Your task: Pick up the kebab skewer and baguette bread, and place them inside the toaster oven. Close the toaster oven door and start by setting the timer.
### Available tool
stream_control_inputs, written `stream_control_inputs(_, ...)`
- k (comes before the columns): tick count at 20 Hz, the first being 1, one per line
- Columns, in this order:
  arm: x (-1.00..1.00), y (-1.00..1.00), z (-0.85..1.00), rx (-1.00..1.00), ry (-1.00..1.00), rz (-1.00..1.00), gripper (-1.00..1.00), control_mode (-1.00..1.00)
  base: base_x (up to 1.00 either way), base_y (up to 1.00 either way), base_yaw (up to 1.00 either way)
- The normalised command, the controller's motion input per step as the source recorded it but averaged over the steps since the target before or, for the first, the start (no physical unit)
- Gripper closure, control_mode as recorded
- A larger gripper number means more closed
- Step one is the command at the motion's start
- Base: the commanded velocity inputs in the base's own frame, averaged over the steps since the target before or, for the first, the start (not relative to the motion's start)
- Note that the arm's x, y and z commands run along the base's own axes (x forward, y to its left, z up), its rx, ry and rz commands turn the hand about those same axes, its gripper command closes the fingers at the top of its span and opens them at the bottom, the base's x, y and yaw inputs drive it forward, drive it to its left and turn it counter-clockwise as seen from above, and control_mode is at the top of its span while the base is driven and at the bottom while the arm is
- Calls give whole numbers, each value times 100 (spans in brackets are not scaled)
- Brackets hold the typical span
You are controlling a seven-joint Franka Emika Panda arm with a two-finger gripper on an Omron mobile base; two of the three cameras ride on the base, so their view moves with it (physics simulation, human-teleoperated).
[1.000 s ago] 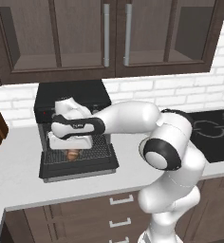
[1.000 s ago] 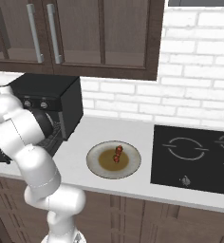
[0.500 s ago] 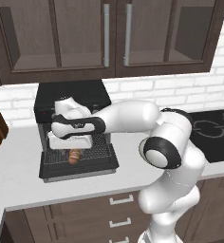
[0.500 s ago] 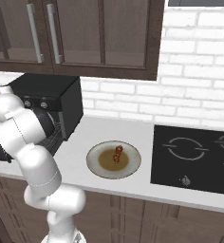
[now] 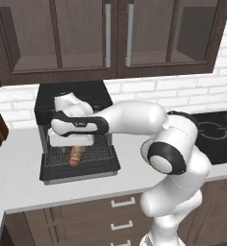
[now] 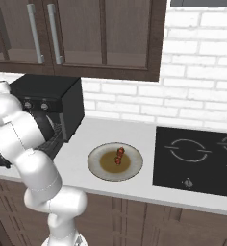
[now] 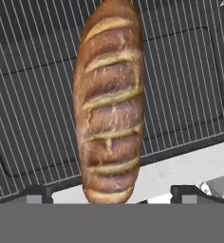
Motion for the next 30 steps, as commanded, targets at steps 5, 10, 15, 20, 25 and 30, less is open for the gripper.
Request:
stream_control_inputs(5, -61, -84, 8, 0, 0, 0, -100, -100, 0, 0, 0)
stream_control_inputs(10, -50, -100, 11, 0, 0, 0, -100, -100, 0, 0, 0)
stream_control_inputs(15, -20, -100, 4, 0, 0, 3, -100, -100, 0, 0, 0)
stream_control_inputs(20, -14, -100, 0, 0, 1, 10, -100, -100, 0, 0, 0)
stream_control_inputs(25, 1, -100, 0, 0, 5, 1, -100, -100, 0, 0, 0)
stream_control_inputs(30, 19, -100, 0, 0, 4, 0, -100, -100, 0, 0, 0)
